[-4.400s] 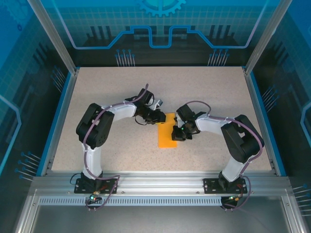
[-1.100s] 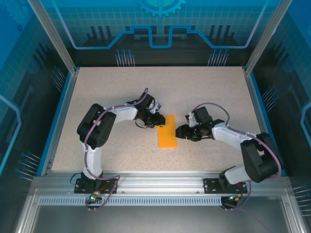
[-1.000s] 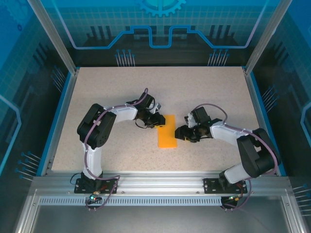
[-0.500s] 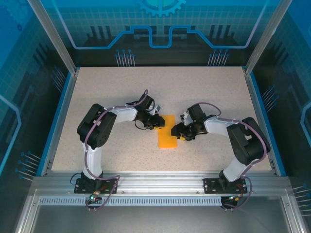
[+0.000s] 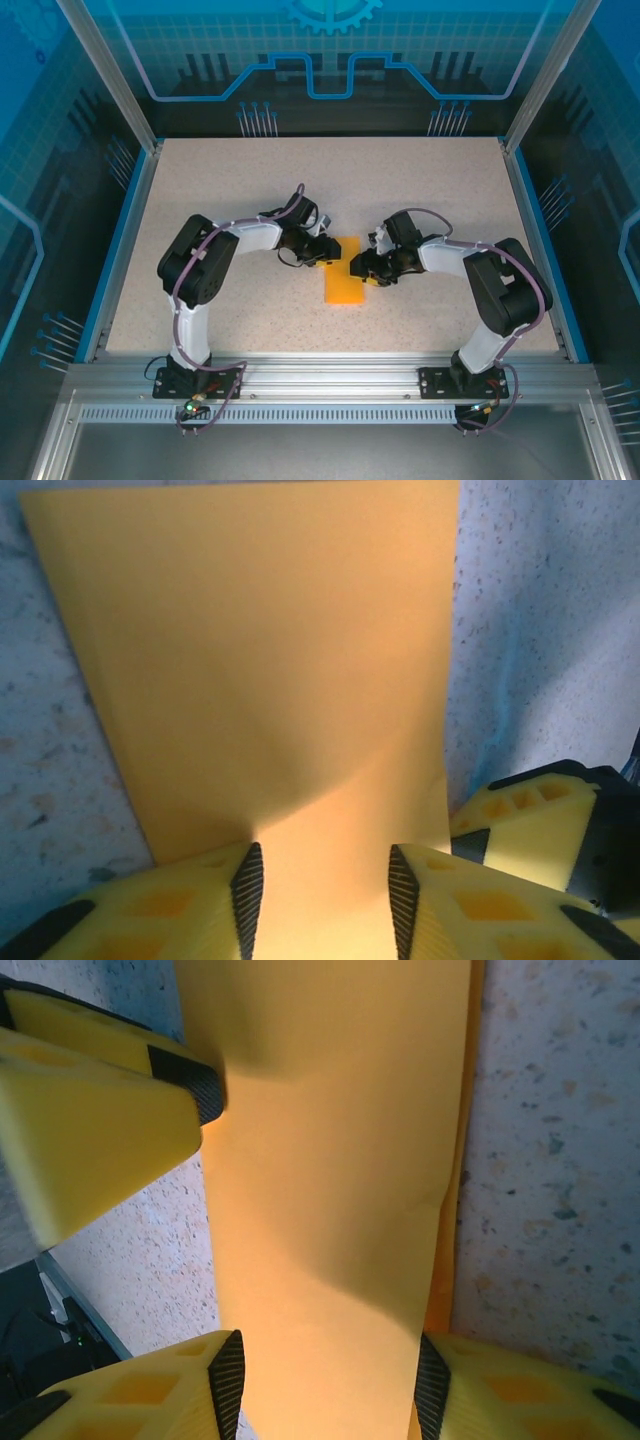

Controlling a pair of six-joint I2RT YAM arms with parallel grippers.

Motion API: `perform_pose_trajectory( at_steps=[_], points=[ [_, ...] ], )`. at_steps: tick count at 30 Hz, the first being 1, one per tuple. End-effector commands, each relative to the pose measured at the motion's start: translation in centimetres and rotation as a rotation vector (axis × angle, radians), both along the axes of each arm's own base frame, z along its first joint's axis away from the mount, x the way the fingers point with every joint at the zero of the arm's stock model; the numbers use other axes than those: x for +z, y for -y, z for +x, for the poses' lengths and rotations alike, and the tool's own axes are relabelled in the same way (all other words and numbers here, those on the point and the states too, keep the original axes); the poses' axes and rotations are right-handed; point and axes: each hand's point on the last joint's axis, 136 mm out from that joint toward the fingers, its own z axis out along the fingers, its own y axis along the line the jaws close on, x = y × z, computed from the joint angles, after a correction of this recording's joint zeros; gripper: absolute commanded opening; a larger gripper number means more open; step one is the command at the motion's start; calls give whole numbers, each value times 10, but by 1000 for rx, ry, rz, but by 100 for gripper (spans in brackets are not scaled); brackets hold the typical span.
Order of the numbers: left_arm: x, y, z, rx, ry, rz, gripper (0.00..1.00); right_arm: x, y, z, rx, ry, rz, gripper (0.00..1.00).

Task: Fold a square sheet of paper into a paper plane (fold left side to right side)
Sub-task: Fold the triangle a second time at the center of the table.

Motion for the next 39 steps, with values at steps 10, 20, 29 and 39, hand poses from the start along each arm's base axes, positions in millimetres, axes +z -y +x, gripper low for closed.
perform_pose_trajectory(
  at_steps=[10,20,29,39],
  points=[
    [96,-30,-34,-60,394,7,70,28,-4,26,-35,20,79,47],
    [98,-10,-109,-304,586,205,83,38,-9,48,-39,-15,69,41],
    [69,28,-125,-445,628,428,88,40,-9,52,-48,-18,55,41],
    [33,49,-112,-493,620,672,89,39,-9,51,-44,-17,32,40]
  ],
)
